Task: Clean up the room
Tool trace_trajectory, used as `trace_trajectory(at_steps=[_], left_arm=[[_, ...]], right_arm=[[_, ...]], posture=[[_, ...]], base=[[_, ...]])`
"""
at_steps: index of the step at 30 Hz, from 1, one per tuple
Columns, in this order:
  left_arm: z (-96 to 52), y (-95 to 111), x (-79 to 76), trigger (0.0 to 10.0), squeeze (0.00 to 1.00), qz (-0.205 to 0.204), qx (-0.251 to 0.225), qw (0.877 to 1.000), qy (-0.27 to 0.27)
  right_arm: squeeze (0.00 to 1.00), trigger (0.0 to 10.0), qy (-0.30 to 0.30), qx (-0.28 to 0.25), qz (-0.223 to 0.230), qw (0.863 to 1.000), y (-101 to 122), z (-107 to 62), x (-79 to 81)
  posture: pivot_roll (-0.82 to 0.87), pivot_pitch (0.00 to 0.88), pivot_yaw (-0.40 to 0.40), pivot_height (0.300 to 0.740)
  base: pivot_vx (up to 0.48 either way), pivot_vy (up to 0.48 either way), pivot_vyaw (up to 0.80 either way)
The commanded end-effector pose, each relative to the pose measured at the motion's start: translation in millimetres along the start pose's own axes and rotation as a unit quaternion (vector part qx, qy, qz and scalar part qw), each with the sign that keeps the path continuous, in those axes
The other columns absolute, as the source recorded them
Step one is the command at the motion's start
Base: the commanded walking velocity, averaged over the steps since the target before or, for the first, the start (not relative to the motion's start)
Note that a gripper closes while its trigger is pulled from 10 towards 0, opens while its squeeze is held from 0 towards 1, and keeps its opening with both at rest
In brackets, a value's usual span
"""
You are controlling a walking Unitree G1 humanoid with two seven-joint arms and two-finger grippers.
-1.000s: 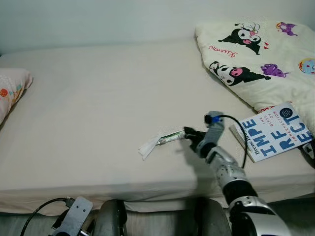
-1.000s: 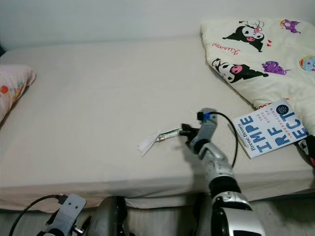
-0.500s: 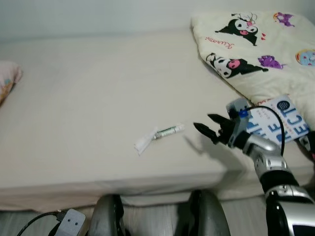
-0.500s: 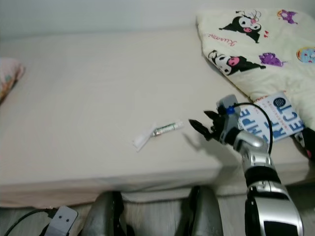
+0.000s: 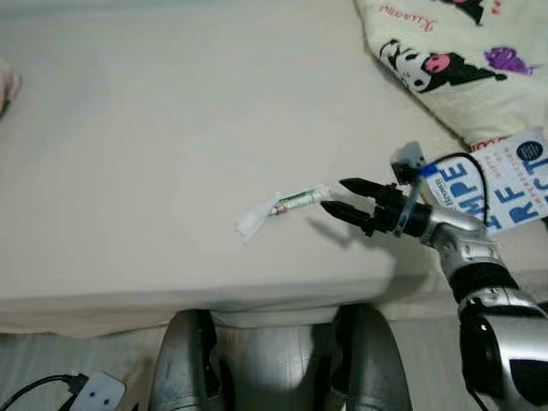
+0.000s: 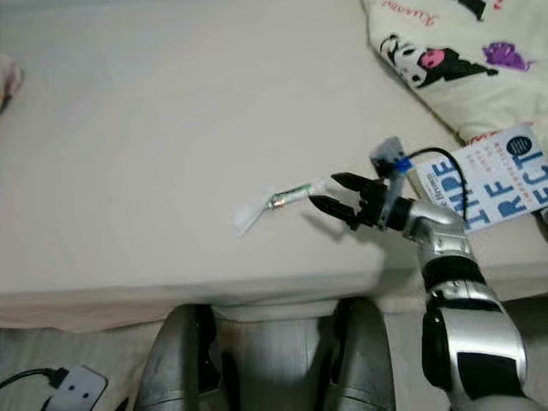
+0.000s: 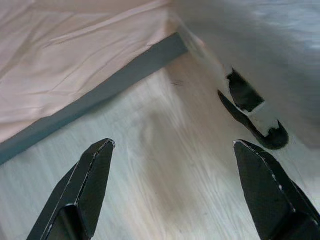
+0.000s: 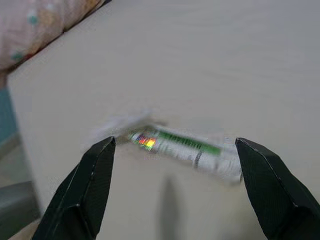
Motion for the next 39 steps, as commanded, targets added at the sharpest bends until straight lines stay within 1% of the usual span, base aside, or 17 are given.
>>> trace_trajectory(at_steps=[1,4,5,6,7,10,14,18,19,20,21,22,26,32,33,36,39], left_arm=[[-14.0,-15,-0.3,10.0,0.00,0.005,0.033,0.999,-0.009],[-21.9,-11,1.0,10.0,0.00,0.006,0.035,0.999,-0.010],[-24.5,-8,1.3,10.0,0.00,0.008,0.035,0.999,-0.011],[-30.0,-4,1.5,10.0,0.00,0.009,0.036,0.999,-0.012],[-30.0,-4,1.5,10.0,0.00,0.009,0.036,0.999,-0.012],[-39.4,0,1.1,10.0,0.00,0.008,0.040,0.999,-0.012],[-49.3,2,0.3,10.0,0.00,0.012,0.045,0.999,-0.014],[-61.9,3,0.5,10.0,0.00,0.015,0.054,0.998,-0.015],[-61.9,3,0.5,10.0,0.00,0.015,0.054,0.998,-0.015],[-66.1,4,1.8,10.0,0.00,0.017,0.057,0.998,-0.016],[-66.1,4,1.8,10.0,0.00,0.017,0.057,0.998,-0.016],[-70.6,9,4.1,10.0,0.00,0.022,0.059,0.998,-0.017],[-72.4,14,2.3,10.0,0.00,0.033,0.056,0.998,-0.025],[-74.0,17,-2.2,10.0,0.00,0.034,0.058,0.997,-0.030],[-74.7,16,-3.6,10.0,0.00,0.033,0.061,0.997,-0.031],[-74.8,16,-4.2,10.0,0.00,0.034,0.062,0.997,-0.032],[-75.0,17,-4.7,10.0,0.00,0.034,0.064,0.997,-0.032]], right_arm=[[0.00,10.0,0.000,0.005,-0.002,1.000,-4,5.4,3.3],[0.00,10.0,0.023,0.008,-0.042,0.999,2,23.7,14.5],[0.00,10.0,0.035,0.021,-0.077,0.996,3,33.6,21.5],[0.00,10.0,0.055,0.059,-0.154,0.985,1,44.6,30.6],[0.00,10.0,0.055,0.059,-0.154,0.985,1,44.6,30.6],[0.00,10.0,0.090,0.111,-0.239,0.960,-7,48.8,38.0],[0.00,10.0,0.114,0.140,-0.283,0.942,-11,49.9,41.7],[0.00,10.0,0.101,0.166,-0.348,0.917,-9,52.0,36.8],[0.00,10.0,0.101,0.166,-0.348,0.917,-9,52.0,36.8],[0.00,10.0,0.093,0.176,-0.379,0.904,-6,53.0,33.4],[0.00,10.0,0.093,0.176,-0.379,0.904,-6,53.0,33.4],[0.00,10.0,0.080,0.192,-0.428,0.879,0,53.2,26.7],[0.00,10.0,0.062,0.213,-0.460,0.860,3,49.1,17.1],[0.00,10.0,0.024,0.239,-0.474,0.847,3,39.9,1.5],[0.00,0.0,0.010,0.258,-0.460,0.849,-4,32.1,-5.1],[0.00,0.0,0.009,0.264,-0.438,0.859,-11,28.3,-5.7],[0.00,0.0,0.006,0.275,-0.435,0.857,-20,24.3,-6.6]], posture=[[0.24,0.538,0.061,0.560],[0.25,0.558,0.066,0.560],[0.25,0.569,0.067,0.560],[0.26,0.595,0.070,0.560],[0.26,0.595,0.070,0.560],[0.27,0.616,0.065,0.560],[0.28,0.638,0.070,0.560],[0.28,0.656,0.067,0.560],[0.28,0.656,0.067,0.560],[0.28,0.658,0.063,0.560],[0.28,0.658,0.063,0.560],[0.26,0.667,0.059,0.560],[0.26,0.675,0.058,0.560],[0.26,0.679,0.059,0.560],[0.25,0.676,0.053,0.560],[0.25,0.671,0.053,0.560],[0.25,0.669,0.049,0.560]], base=[[0.000,0.000,0.00],[0.000,0.000,0.00],[0.000,0.000,0.00],[0.000,0.000,0.00],[0.000,0.000,0.00],[0.000,0.000,0.00],[0.000,0.000,0.00],[0.000,0.000,0.00],[0.000,0.000,0.00],[0.000,0.000,0.00],[0.000,0.000,0.00],[0.000,0.000,0.00],[0.000,0.000,0.00],[0.000,0.000,0.00],[0.000,0.000,0.00],[0.000,0.000,0.00],[0.000,0.000,0.00]])
Point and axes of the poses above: a point about 5 cm out from each wrist's last joint towards the gripper, its own z axis pointing out of the wrist towards the gripper, its own y axis along the axis of the wrist's last joint, x = y × z, the point moved 4 cm from there along z, pointing out of the wrist towards the gripper, and after that the axes turned 1 degree about -z, right-handed, at the moved point
